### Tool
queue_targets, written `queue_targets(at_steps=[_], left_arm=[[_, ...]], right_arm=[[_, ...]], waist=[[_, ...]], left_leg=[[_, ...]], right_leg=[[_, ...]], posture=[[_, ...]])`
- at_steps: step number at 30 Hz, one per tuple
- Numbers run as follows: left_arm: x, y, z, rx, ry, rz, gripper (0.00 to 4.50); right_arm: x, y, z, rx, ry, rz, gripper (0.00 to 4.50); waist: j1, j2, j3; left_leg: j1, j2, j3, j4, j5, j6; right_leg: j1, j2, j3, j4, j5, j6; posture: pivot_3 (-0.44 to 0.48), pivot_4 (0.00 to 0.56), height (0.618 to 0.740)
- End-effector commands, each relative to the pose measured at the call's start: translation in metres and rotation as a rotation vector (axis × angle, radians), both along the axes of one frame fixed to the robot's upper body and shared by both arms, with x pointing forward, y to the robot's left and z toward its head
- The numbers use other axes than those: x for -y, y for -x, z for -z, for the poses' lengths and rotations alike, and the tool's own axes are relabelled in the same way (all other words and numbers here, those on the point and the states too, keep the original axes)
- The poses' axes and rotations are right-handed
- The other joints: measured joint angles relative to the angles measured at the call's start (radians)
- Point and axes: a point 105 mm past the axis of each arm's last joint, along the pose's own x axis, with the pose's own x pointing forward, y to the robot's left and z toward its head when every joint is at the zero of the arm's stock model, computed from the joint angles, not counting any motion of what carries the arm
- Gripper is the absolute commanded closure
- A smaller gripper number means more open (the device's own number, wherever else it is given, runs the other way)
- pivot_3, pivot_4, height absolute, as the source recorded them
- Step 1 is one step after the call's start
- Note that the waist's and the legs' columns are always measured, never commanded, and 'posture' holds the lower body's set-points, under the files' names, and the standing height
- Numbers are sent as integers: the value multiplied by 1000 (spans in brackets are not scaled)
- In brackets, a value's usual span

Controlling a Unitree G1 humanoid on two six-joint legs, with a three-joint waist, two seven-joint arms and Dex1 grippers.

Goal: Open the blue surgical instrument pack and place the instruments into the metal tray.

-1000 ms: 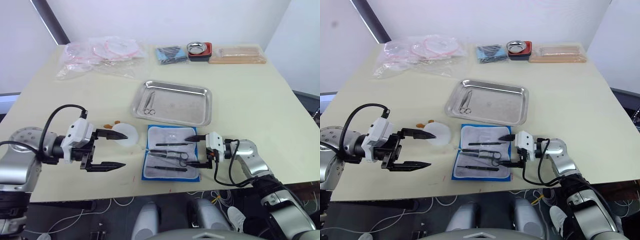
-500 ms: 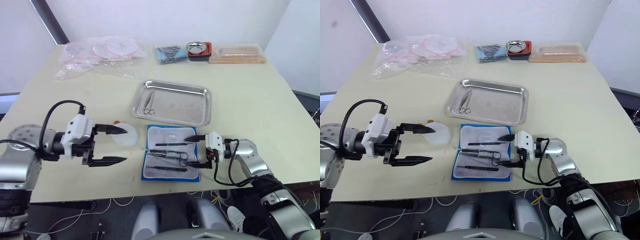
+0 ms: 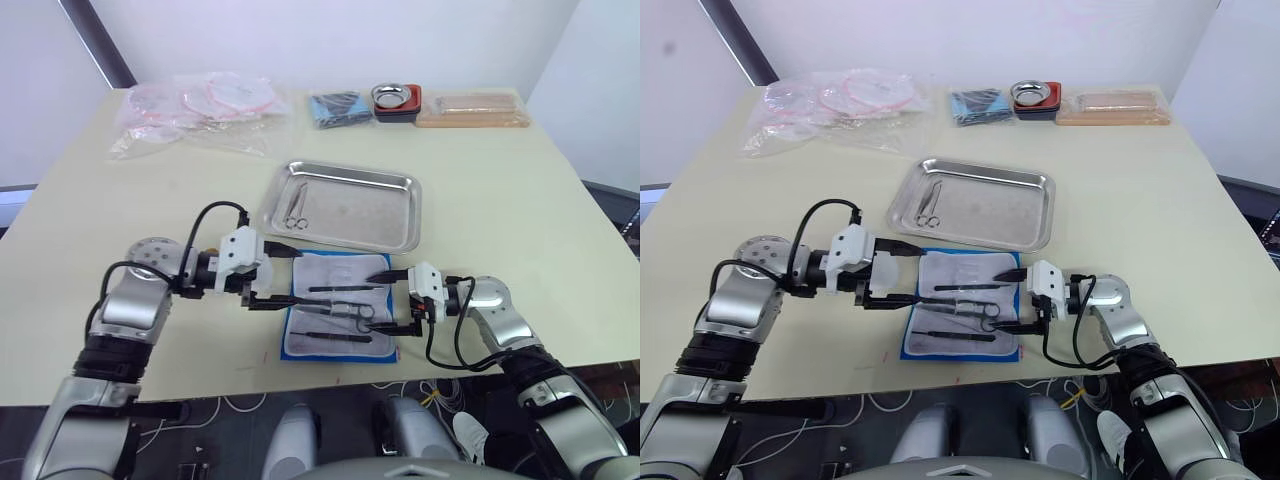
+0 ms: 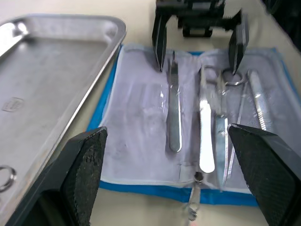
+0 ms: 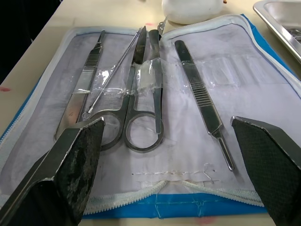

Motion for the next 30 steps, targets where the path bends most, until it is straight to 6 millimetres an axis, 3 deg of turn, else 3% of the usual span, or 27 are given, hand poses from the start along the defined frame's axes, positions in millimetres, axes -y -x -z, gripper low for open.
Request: queue_targets(at_steps=[1,7,30], left_arm=[[7,-8,-1,22,-6,27,686],[11,-14,7,-4,-20,60,3283],[26,-17,37,-52,-53,109,3283]], right_arm=[[12,20,54,-180,146,35,0],[13,21,54,-181,143,44,0],[13,19,54,-179,141,58,0]], waist=[[2,0,0],[1,0,0],[3,0,-1]], left_leg=[[0,0,-1,1,0,0],[0,0,0,1,0,0],[0,0,-1,2,0,0]], right_leg=[[0,0,0,0,0,0],[0,4,0,0,2,3],[2,6,0,1,2,3]], posture=[[0,150,740],[0,150,740],[0,150,740]])
